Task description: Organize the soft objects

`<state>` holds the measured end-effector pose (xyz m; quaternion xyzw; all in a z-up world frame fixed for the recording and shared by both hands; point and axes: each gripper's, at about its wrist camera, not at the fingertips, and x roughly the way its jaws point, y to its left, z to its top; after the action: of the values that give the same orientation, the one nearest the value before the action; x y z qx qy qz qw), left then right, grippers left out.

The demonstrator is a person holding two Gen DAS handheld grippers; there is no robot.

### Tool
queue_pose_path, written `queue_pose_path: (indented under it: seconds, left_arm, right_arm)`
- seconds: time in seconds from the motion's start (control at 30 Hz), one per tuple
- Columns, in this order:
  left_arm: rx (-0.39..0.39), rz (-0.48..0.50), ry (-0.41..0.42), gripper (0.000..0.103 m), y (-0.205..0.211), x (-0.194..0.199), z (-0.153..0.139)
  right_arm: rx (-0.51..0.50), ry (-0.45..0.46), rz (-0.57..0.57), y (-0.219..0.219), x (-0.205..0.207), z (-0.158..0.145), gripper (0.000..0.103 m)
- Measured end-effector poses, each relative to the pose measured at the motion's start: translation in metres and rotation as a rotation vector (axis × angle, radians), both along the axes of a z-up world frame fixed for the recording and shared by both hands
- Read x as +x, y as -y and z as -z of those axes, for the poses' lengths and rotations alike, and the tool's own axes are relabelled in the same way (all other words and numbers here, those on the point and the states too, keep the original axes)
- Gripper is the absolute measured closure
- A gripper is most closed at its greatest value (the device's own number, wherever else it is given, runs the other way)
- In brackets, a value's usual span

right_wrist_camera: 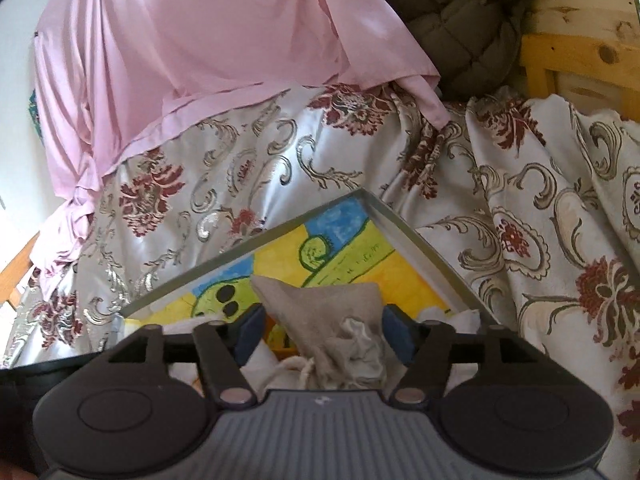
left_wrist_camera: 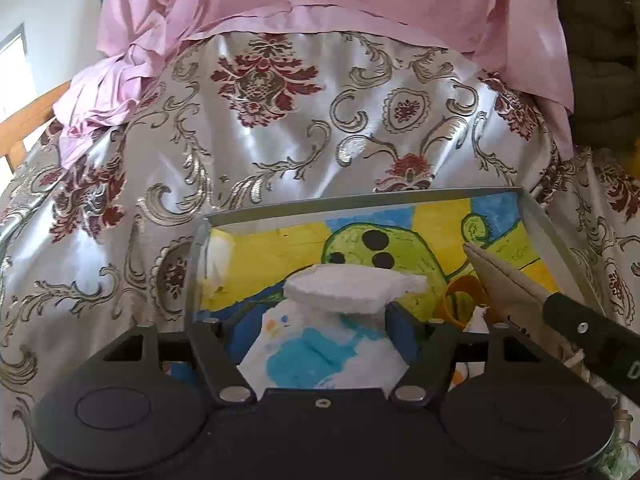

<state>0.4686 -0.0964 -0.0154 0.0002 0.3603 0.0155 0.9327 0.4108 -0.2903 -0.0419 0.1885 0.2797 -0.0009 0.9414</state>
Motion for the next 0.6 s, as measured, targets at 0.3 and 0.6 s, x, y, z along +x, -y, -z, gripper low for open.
queue_pose_path:
  seconds: [0.3, 0.6]
  left_arm:
    - [-0.001, -0.041, 0.036, 0.02, -0.014, -0.025, -0.027]
    - [-0.02, -0.07, 0.128, 0.006, -0.037, -0.077, -0.073]
  right_arm:
    - [0.007, 0.033, 0.007, 0.007, -0.021, -0.022, 0.017]
    - [-0.003, 0.095, 0.007, 0.009, -0.065, -0.059, 0.007]
